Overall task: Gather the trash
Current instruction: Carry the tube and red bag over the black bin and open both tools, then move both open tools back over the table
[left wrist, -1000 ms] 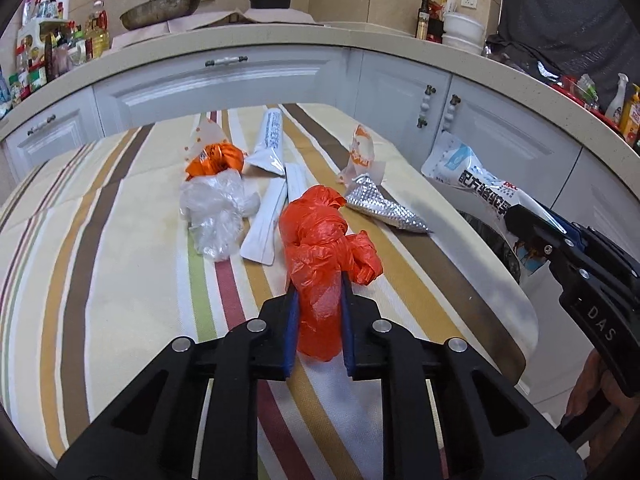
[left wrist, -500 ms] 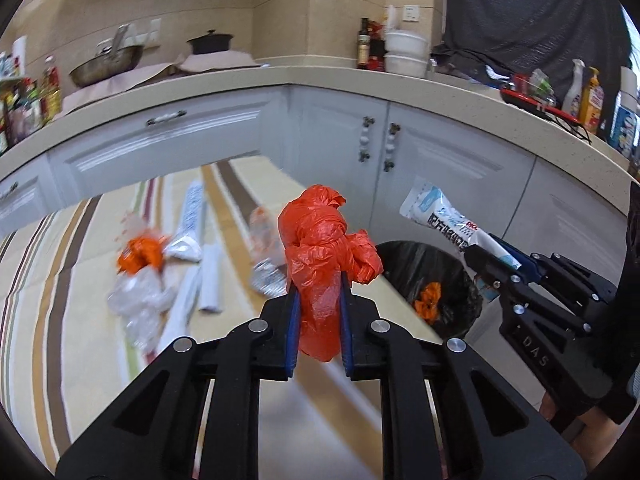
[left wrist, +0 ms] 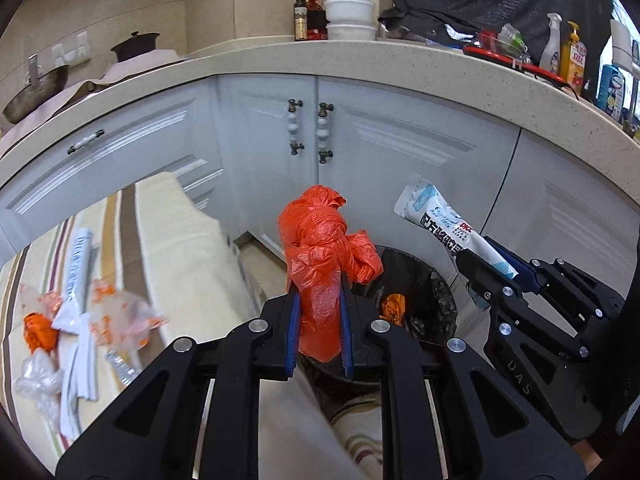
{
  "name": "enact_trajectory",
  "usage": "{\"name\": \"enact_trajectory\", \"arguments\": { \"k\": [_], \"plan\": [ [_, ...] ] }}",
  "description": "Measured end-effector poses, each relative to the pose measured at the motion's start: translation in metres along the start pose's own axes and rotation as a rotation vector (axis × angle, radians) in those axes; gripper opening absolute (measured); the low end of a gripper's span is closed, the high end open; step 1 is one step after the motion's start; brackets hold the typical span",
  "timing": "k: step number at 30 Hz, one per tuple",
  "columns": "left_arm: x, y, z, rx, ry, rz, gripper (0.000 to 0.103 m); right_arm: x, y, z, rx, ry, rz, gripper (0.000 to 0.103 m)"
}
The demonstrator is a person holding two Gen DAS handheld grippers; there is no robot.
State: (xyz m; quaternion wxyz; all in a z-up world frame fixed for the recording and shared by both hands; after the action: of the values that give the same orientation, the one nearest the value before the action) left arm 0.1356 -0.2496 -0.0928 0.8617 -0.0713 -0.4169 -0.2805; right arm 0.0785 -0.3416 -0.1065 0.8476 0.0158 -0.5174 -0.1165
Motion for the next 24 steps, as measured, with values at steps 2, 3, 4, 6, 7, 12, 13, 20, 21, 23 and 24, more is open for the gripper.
{"name": "enact_trajectory", "arguments": {
  "k": [2, 3, 4, 6, 7, 12, 13, 20, 21, 23, 24],
  "plan": [
    [0.006, -0.006, -0.014, 0.003, 0.012, -0.006, 0.016, 0.001, -0.009, -0.010, -0.005, 0.004, -0.006, 0.018],
    [0.007, -0.007, -0.020, 0.004, 0.020, -0.007, 0.017, 0.001, -0.012, -0.014, -0.006, 0.008, -0.009, 0.018],
    [0.008, -0.009, -0.028, 0.009, 0.028, -0.003, 0.020, 0.000, -0.015, -0.019, -0.006, 0.014, -0.012, 0.021],
    [0.011, -0.012, -0.044, 0.025, 0.048, -0.001, 0.038, -0.002, -0.024, -0.031, -0.012, 0.021, -0.027, 0.035],
    [0.011, -0.012, -0.050, 0.030, 0.066, 0.001, 0.052, -0.003, -0.029, -0.036, -0.024, 0.022, -0.039, 0.044],
    [0.014, -0.006, -0.057, 0.030, 0.075, 0.029, 0.054, -0.006, -0.045, -0.045, -0.047, 0.038, -0.080, 0.045],
    [0.013, -0.005, -0.056, 0.035, 0.071, 0.027, 0.054, -0.007, -0.046, -0.044, -0.048, 0.037, -0.084, 0.045],
    [0.009, 0.016, -0.031, 0.038, 0.046, 0.077, 0.054, -0.002, -0.031, -0.035, -0.024, 0.041, -0.073, 0.046],
    [0.007, 0.019, -0.025, 0.040, 0.040, 0.081, 0.054, 0.000, -0.024, -0.032, -0.010, 0.034, -0.070, 0.046],
    [0.003, 0.029, -0.010, 0.056, 0.020, 0.089, 0.054, 0.004, -0.012, -0.028, 0.018, 0.026, -0.067, 0.047],
    [0.002, 0.033, -0.004, 0.065, 0.011, 0.090, 0.054, 0.005, -0.005, -0.026, 0.037, 0.024, -0.067, 0.047]
  ]
}}
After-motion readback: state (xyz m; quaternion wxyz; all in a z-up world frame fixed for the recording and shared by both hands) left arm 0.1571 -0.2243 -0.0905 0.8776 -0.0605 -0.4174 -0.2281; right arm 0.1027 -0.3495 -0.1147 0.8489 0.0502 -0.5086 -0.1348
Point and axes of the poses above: each gripper's, at about its wrist camera, not at the fingertips, and z roughly against the way its jaws point, y to its left, x to its top, the point moved 4 cm from there along -z, roughly the way its jaws point, and after that the axes turned 7 degrees about -z, right-handed, at the moved point
